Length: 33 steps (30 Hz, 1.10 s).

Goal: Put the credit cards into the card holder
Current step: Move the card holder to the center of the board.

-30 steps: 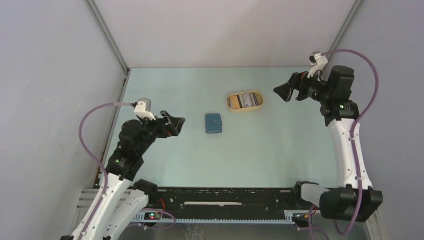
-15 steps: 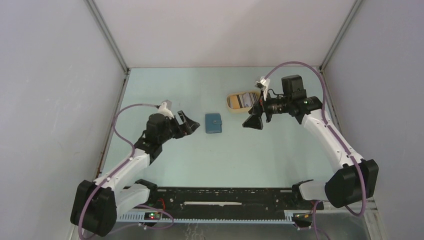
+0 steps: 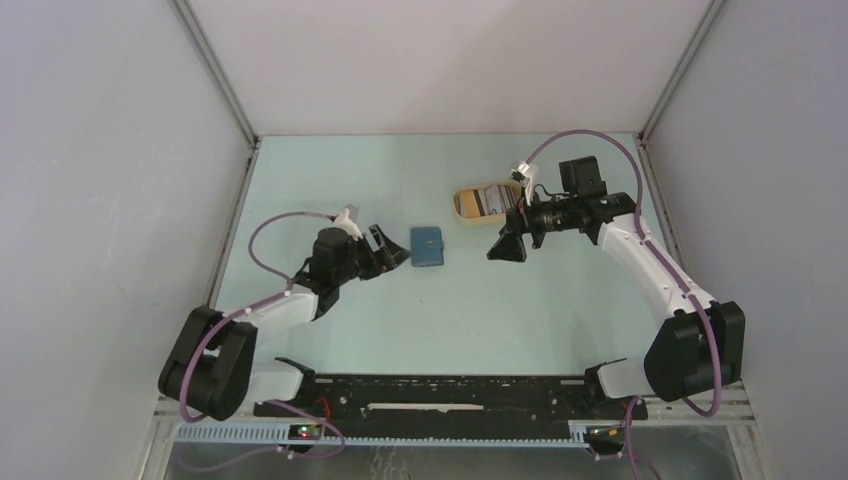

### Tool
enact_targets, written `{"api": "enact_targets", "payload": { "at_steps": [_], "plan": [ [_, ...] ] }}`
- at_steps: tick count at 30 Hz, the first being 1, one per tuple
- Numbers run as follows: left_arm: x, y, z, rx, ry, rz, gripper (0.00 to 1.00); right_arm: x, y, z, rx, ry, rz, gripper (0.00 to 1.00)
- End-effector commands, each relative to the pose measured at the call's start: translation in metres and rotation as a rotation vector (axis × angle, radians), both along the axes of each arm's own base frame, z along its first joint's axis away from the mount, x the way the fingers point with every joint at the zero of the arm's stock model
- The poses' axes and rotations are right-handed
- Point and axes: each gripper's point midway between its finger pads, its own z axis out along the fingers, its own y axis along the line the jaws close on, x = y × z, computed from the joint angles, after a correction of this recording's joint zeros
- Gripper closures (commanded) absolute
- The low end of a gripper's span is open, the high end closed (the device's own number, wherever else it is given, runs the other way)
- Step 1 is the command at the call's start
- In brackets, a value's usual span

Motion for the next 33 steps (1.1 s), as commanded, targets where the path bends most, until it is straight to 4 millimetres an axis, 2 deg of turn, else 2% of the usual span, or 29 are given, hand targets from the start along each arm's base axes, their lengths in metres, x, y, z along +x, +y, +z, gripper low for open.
{"api": "enact_targets", "payload": {
  "at_steps": [1,5,12,17,23,33],
  "plan": [
    [0.009,-0.014,0.006,-0.032,-0.022,-0.016,0.16,0.001,0.000,0.003,0.004,-0.024,0.010,0.00],
    [0.011,-0.016,-0.004,-0.017,0.006,0.012,0.18,0.003,0.000,0.000,0.001,-0.019,0.008,0.00],
    [0.018,-0.025,-0.028,0.036,0.106,0.060,0.28,0.003,0.001,-0.003,0.000,-0.003,0.011,0.00],
    [0.035,-0.027,-0.035,0.091,0.117,0.080,0.29,0.002,0.001,-0.003,0.003,-0.001,0.016,0.00],
    [0.050,-0.029,-0.048,0.161,0.143,0.071,0.35,0.001,0.001,-0.003,0.003,-0.001,0.019,0.00],
    [0.055,-0.042,-0.068,0.160,0.201,0.025,0.47,0.001,0.001,-0.003,0.004,0.000,0.021,0.00]
  ]
}}
